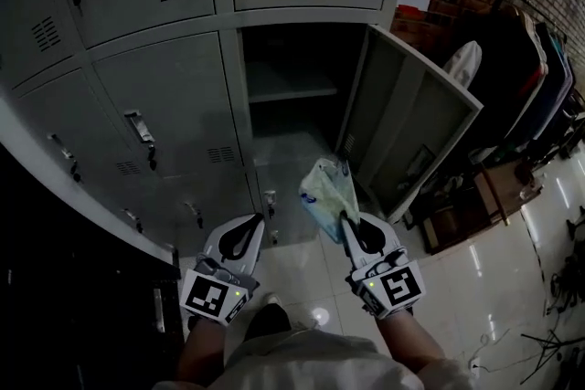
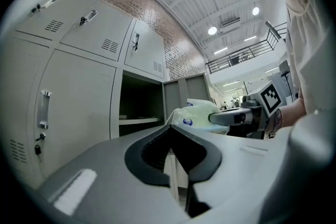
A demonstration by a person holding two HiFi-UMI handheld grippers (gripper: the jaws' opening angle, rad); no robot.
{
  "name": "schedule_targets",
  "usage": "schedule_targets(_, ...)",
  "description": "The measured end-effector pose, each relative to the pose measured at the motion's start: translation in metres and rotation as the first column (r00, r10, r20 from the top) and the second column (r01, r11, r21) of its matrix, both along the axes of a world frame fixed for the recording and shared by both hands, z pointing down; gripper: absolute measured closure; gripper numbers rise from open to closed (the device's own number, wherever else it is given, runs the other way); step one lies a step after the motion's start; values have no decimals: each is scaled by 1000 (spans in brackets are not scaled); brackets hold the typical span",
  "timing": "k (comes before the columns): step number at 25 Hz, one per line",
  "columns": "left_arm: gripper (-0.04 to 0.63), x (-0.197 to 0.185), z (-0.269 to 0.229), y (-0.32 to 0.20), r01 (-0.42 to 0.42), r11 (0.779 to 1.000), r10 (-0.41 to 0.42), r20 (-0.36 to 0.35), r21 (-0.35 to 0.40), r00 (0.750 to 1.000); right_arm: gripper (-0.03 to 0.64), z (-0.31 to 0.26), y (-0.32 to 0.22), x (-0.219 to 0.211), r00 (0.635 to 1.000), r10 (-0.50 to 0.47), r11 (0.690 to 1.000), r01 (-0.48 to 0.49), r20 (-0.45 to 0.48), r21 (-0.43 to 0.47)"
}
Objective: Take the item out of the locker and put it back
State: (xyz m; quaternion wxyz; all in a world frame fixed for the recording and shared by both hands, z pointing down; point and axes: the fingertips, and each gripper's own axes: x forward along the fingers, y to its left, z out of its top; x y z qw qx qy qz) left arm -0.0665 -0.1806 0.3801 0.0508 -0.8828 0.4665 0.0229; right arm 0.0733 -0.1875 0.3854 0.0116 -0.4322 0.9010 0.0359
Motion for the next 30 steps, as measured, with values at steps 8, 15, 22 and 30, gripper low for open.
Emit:
schedule_targets(8,591,58,18,93,12,998,-13,-19,-58,1000,606,8,91,47,999,-38,999,37,-12,-32)
schedule_targets(15,591,55,12,123,33,998,-32,14,-45,999,606,2,119,50,999,-32,999,31,-6,-22)
schedule_targets(22,591,30,-1,133,57,998,-57,9,-17,998,606,-17,128,25,999,-34,998,35,-29,44)
schedule_targets(30,591,19,0,140,60,998,-60,12,-23,998,605,-16,135,11,999,-47,998,48,-19,27)
